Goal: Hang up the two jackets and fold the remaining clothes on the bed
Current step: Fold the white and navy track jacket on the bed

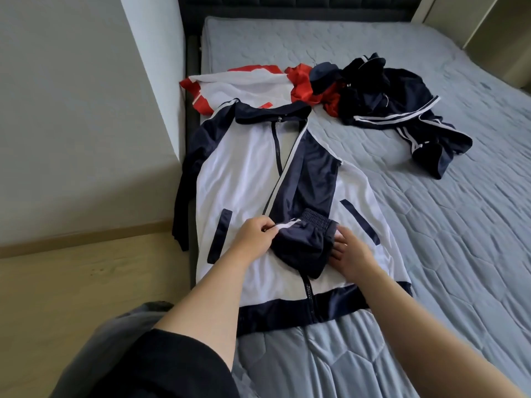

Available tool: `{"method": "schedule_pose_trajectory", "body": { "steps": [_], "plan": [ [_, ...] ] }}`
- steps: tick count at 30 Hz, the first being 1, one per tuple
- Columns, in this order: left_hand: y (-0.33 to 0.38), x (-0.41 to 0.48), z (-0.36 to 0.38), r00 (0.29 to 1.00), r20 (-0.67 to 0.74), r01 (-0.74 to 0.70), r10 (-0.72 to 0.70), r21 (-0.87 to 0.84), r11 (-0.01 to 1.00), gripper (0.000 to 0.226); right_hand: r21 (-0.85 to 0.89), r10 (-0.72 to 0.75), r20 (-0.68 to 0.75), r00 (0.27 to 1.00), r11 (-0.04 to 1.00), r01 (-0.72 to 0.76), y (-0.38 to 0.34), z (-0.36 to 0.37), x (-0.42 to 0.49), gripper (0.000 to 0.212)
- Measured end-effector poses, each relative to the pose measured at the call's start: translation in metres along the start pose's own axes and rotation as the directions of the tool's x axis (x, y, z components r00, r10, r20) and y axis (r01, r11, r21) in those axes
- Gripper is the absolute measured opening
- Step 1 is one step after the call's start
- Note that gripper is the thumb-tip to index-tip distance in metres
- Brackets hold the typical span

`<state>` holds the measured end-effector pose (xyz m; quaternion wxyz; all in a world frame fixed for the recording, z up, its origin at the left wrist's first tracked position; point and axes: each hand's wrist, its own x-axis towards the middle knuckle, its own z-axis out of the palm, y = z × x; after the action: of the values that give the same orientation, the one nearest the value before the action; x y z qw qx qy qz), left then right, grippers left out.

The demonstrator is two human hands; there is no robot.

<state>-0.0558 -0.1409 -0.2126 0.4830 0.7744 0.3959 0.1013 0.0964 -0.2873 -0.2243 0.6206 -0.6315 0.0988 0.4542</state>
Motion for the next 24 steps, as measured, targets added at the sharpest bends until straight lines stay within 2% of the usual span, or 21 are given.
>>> {"method": "schedule_pose_trajectory", "body": {
  "steps": [2, 6, 8, 9, 12, 14, 15, 16, 20, 22, 23, 24],
  "plan": [
    [0.002, 0.001, 0.004, 0.999, 0.020, -0.028, 0.028, -0.012, 1.000, 0.023, -0.049, -0.022, -0.034, 0.999, 0.999, 0.020, -0.012, 0.000, 0.005, 0.027],
    [0.005, 0.005, 0.007, 0.998, 0.022, -0.066, 0.064, 0.095, 0.993, 0.013, -0.341, -0.095, 0.017, 0.995, 0.935, 0.095, -0.025, 0.004, 0.008, 0.013],
    [0.005, 0.008, 0.008, 0.996, -0.049, -0.064, 0.071, 0.140, 0.988, 0.011, -0.350, -0.257, -0.101, 0.961, 0.913, 0.208, -0.026, 0.000, 0.005, 0.008],
    [0.005, 0.008, 0.009, 0.995, -0.077, -0.048, 0.060, 0.149, 0.988, 0.011, -0.366, -0.343, -0.194, 0.919, 0.894, 0.257, -0.024, -0.005, 0.002, 0.010],
    [0.001, 0.007, 0.015, 0.997, -0.047, -0.051, 0.068, 0.307, 0.950, 0.012, -0.433, -0.454, -0.412, 0.790, 0.860, 0.268, -0.012, -0.026, -0.005, 0.013],
    [-0.002, 0.008, 0.021, 0.996, 0.010, -0.080, 0.083, 0.382, 0.921, 0.021, -0.357, -0.429, -0.481, 0.765, 0.892, 0.276, -0.001, -0.036, -0.007, 0.006],
    [0.000, 0.008, 0.023, 0.997, 0.020, -0.078, 0.076, 0.369, 0.926, 0.023, -0.325, -0.413, -0.506, 0.758, 0.905, 0.276, 0.002, -0.038, -0.008, 0.002],
    [0.002, 0.009, 0.026, 0.998, 0.019, -0.067, 0.065, 0.340, 0.938, 0.024, -0.294, -0.392, -0.526, 0.754, 0.916, 0.272, 0.004, -0.041, -0.007, 0.008],
    [0.007, 0.010, 0.032, 0.998, 0.058, -0.009, -0.008, 0.293, 0.956, 0.022, 0.085, -0.153, -0.506, 0.849, 0.971, 0.225, 0.003, -0.048, -0.007, 0.026],
    [0.009, 0.012, 0.030, 0.994, 0.094, 0.024, -0.051, 0.269, 0.963, 0.008, 0.161, -0.099, -0.434, 0.895, 0.969, 0.186, 0.000, -0.053, -0.005, 0.030],
    [0.011, 0.012, 0.026, 0.991, 0.103, 0.062, -0.085, 0.209, 0.976, 0.003, 0.166, -0.093, -0.388, 0.917, 0.971, 0.169, -0.001, -0.054, -0.003, 0.029],
    [0.012, 0.015, 0.023, 0.986, 0.100, 0.123, -0.131, 0.079, 0.989, 0.009, 0.156, -0.096, -0.339, 0.936, 0.975, 0.156, -0.001, -0.054, -0.002, 0.027]
  ]
}}
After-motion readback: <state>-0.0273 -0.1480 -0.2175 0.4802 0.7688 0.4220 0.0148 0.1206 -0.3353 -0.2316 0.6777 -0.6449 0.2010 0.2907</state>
